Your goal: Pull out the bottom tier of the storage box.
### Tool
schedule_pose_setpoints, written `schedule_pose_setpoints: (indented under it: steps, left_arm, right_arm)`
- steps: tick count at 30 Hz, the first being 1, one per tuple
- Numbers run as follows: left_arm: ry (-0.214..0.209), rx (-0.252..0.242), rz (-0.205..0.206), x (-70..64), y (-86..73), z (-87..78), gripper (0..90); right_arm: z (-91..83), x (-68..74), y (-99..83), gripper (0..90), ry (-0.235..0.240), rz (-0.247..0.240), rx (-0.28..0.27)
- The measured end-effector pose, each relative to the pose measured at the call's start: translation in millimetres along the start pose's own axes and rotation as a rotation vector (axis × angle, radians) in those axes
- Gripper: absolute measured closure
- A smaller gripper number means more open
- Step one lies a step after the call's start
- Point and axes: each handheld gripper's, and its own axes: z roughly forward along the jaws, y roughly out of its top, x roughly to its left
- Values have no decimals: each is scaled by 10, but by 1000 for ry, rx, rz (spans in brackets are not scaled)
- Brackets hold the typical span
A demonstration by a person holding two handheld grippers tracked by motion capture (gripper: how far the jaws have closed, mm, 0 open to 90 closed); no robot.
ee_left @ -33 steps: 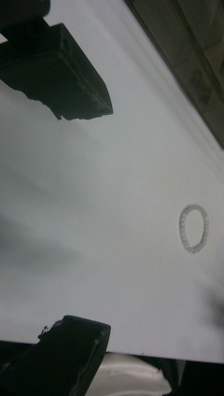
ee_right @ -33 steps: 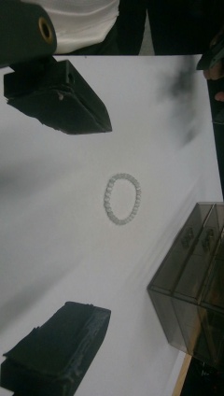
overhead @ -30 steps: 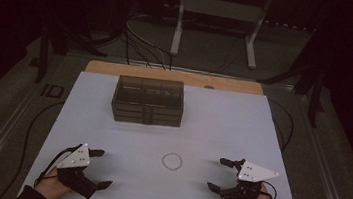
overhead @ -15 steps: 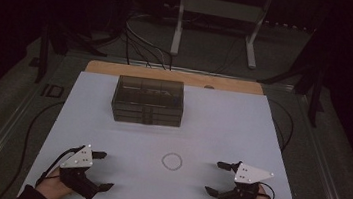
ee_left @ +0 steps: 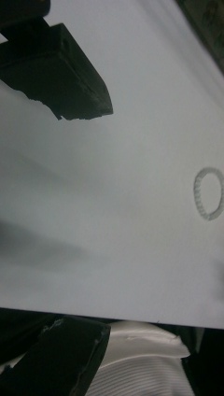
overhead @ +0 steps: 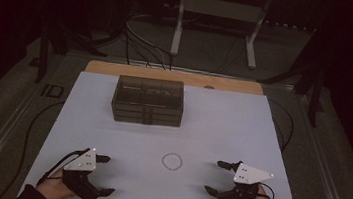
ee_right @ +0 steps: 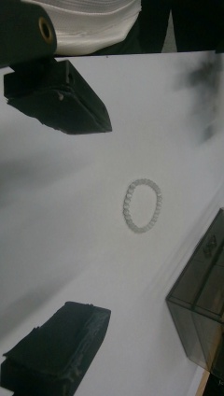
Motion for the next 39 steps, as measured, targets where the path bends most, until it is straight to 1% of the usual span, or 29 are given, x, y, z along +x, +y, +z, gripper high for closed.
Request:
schedule_pose_setpoints:
  steps: [2,3,6,8,11,12,14,17,18,20,21,26,30,31,35,38,39]
  left_arm:
    - [-7,0,7,-8,10,8,0]
    - [-17,-7,15,-22,25,18,0]
    - [-21,-10,43,-42,63,20,0]
    - [-29,-18,47,-53,94,17,0]
    - [-29,-22,60,-62,121,16,0]
    - [-25,-26,78,-64,139,21,0]
    - [-20,-18,88,-64,150,29,1]
    - [-27,-14,88,-65,179,27,1]
    - [-27,-15,95,-64,193,24,1]
    - [-30,-14,98,-54,226,14,0]
    - [-27,-12,107,-45,240,10,0]
    - [-35,7,110,8,293,23,0]
    - [-41,16,114,19,316,38,0]
    - [-42,22,125,33,356,62,0]
    - [-45,29,143,54,415,79,0]
    - [-36,32,165,74,465,81,1]
    - [-25,32,175,84,483,76,0]
  right_arm:
    - [-5,-2,-1,94,0,4,-9]
    - [-9,-5,0,94,-1,4,-11]
    - [-14,-4,6,94,-11,7,-22]
    - [-16,8,15,94,-21,4,-27]
    - [-15,16,22,94,-15,12,-40]
    - [-13,22,27,94,-18,11,-41]
    - [-7,36,34,94,-19,5,-40]
    - [-10,45,33,94,-25,7,-41]
    - [-13,46,30,94,-29,7,-40]
    - [-17,44,30,94,-33,5,-43]
    - [-23,47,31,94,-35,8,-45]
    - [-41,59,27,94,-30,18,-53]
    - [-44,66,20,94,-28,23,-49]
    - [-40,68,20,94,-31,22,-46]
    - [-44,75,17,94,-32,19,-41]
    - [-53,73,21,95,-31,24,-51]
    - [-53,72,19,95,-31,27,-49]
